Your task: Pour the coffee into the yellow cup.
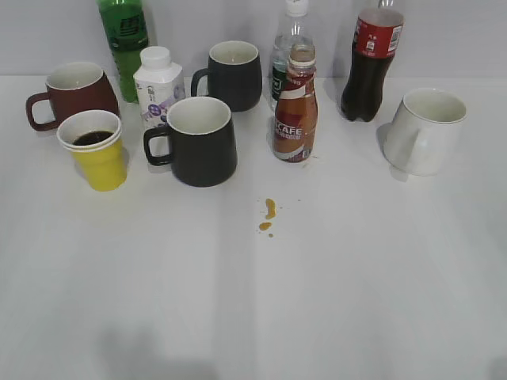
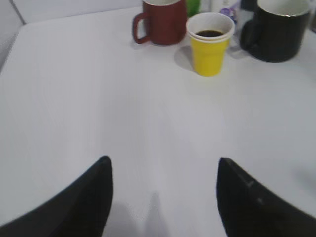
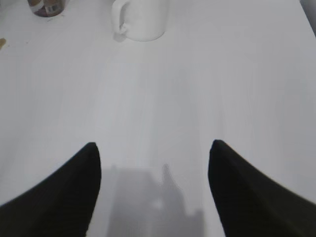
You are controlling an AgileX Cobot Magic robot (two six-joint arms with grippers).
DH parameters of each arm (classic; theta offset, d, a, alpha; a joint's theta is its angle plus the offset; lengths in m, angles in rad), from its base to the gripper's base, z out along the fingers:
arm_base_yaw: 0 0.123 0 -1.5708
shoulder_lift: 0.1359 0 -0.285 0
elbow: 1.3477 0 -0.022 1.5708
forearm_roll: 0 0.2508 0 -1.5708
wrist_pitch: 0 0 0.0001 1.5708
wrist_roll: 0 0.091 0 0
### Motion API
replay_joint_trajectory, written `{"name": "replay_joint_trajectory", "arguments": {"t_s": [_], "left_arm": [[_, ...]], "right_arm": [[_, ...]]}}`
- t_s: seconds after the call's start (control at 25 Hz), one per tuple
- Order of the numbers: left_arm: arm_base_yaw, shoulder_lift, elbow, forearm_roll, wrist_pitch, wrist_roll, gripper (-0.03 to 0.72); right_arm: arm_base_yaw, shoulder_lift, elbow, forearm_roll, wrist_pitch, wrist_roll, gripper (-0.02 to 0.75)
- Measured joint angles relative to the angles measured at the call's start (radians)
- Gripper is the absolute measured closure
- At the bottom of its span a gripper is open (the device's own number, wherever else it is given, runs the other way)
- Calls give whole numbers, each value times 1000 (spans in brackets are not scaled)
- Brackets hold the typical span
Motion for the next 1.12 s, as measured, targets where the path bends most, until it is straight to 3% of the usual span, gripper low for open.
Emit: {"name": "replay_joint_trajectory", "arguments": {"t_s": [0.12, 0.4, 1.12], "left_arm": [[22, -2, 1, 0, 0, 0, 191], [-9, -2, 1, 0, 0, 0, 212], [-10, -2, 1, 0, 0, 0, 243]], "right_arm": [[-5, -1, 0, 1, -2, 0, 226], [18, -3, 0, 1, -2, -1, 226], [18, -3, 0, 1, -3, -2, 226]]}}
